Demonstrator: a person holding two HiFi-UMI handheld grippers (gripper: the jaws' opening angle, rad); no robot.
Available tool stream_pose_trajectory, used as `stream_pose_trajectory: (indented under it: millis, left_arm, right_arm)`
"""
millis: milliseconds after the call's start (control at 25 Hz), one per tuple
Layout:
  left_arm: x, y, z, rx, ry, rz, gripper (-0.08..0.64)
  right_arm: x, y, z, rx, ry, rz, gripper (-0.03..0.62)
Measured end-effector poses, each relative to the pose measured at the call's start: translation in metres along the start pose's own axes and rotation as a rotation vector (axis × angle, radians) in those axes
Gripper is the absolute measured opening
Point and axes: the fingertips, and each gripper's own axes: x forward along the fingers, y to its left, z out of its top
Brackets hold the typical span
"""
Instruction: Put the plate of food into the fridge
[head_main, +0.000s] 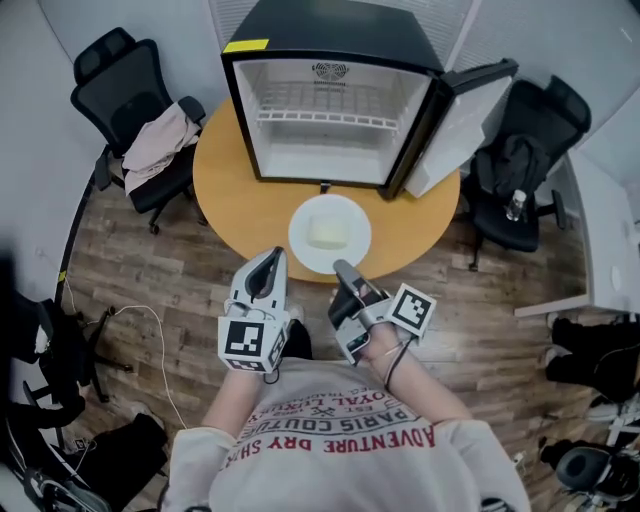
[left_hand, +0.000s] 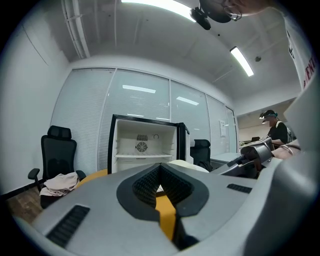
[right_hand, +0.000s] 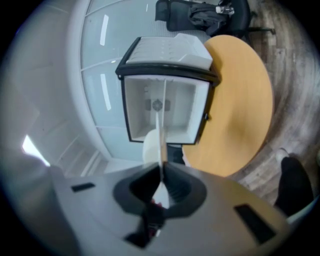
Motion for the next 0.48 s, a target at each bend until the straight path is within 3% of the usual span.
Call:
stream_pose_trajectory:
  millis: [480]
  left_arm:
    - [0.111, 0.106, 0.025, 0.030, -0.017, -0.132, 0.026]
  right_arm:
    - [0.125, 0.025, 0.057, 0.012, -0.163, 0.019, 0.038]
